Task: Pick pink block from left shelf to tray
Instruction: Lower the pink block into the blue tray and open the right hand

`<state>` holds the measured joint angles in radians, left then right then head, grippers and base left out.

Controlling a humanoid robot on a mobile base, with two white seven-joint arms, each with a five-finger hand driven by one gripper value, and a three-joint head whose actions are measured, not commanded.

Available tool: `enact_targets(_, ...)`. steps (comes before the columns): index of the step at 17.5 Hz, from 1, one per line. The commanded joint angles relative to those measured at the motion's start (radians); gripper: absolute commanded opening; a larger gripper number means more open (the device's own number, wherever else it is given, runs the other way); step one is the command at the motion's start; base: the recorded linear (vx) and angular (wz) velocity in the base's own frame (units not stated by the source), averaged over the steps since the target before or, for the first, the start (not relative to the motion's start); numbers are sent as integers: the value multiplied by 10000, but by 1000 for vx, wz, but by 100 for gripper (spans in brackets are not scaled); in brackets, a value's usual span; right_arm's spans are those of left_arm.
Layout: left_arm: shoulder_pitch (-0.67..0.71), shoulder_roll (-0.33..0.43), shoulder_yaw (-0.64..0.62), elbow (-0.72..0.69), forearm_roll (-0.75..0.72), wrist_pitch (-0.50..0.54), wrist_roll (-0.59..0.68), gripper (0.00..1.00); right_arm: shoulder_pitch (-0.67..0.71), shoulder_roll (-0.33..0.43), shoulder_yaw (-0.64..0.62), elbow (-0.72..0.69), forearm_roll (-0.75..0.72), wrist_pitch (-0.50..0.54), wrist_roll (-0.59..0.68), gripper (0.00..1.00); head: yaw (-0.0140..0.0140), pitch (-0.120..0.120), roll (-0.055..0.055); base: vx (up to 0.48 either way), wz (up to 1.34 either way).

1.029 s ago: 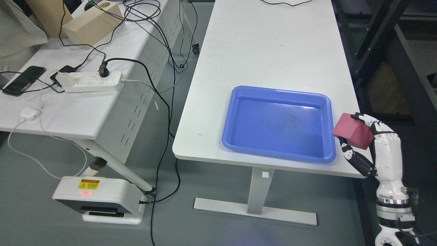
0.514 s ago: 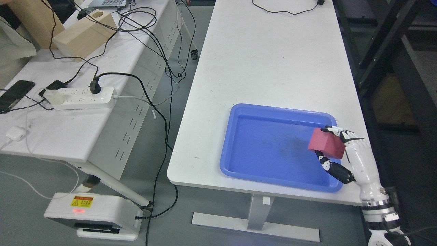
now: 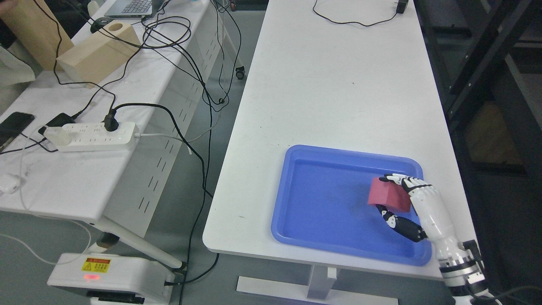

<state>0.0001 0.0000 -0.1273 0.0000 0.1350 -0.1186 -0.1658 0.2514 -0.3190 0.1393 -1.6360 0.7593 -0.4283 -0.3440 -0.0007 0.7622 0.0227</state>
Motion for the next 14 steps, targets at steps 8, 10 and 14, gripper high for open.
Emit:
enact_targets(8, 199, 174, 0, -174, 0, 5, 1, 100, 706, -261, -639, -7, -1746, -1130, 65, 72, 0, 0, 0, 21, 0)
enact_targets(10, 199, 174, 0, -174, 0, 5, 1, 100, 783, -276, -794, 8, -2481, -1361, 523, 79, 0, 0, 0, 0, 0)
enact_targets(14, 199, 174, 0, -174, 0, 5, 1, 100, 799, -276, -1254, 8, -4766, -1623, 2487, 89, 0, 0, 0, 0, 0)
